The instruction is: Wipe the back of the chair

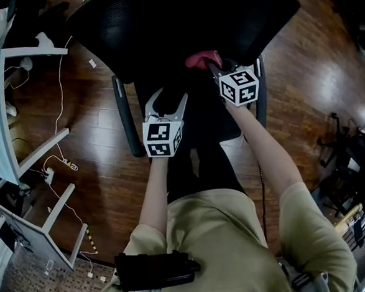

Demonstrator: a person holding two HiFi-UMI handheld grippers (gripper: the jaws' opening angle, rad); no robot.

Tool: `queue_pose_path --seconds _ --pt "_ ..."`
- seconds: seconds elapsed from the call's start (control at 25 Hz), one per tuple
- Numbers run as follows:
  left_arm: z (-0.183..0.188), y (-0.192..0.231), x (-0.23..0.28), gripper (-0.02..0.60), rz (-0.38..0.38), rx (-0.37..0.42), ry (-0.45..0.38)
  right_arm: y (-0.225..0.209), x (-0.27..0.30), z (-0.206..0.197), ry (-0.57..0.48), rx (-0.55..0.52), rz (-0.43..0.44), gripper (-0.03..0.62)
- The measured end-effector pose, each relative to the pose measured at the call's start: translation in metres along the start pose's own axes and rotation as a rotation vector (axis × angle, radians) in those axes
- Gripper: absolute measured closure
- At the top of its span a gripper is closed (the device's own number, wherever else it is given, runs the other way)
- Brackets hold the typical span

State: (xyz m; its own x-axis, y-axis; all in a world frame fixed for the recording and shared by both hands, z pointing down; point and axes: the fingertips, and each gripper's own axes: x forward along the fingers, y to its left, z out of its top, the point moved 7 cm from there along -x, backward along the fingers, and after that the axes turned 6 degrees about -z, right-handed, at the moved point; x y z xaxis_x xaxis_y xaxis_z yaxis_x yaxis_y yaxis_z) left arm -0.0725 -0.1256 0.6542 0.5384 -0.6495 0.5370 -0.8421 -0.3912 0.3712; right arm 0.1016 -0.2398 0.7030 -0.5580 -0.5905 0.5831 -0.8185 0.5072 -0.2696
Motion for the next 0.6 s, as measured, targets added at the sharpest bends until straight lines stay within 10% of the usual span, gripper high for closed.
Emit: queue_pose_path --seconds 0.28,0.6 --pt "-0.009 0.08 -0.097 0.345 0.226 -0.036 0.034 0.171 0.1 0.002 0.055 -0.125 0.43 0.576" --pt "-0.017 0.103 -0.128 0.347 0.291 -0.034 0.072 0.203 0.13 -0.003 0.085 -0.134 0.43 0.576"
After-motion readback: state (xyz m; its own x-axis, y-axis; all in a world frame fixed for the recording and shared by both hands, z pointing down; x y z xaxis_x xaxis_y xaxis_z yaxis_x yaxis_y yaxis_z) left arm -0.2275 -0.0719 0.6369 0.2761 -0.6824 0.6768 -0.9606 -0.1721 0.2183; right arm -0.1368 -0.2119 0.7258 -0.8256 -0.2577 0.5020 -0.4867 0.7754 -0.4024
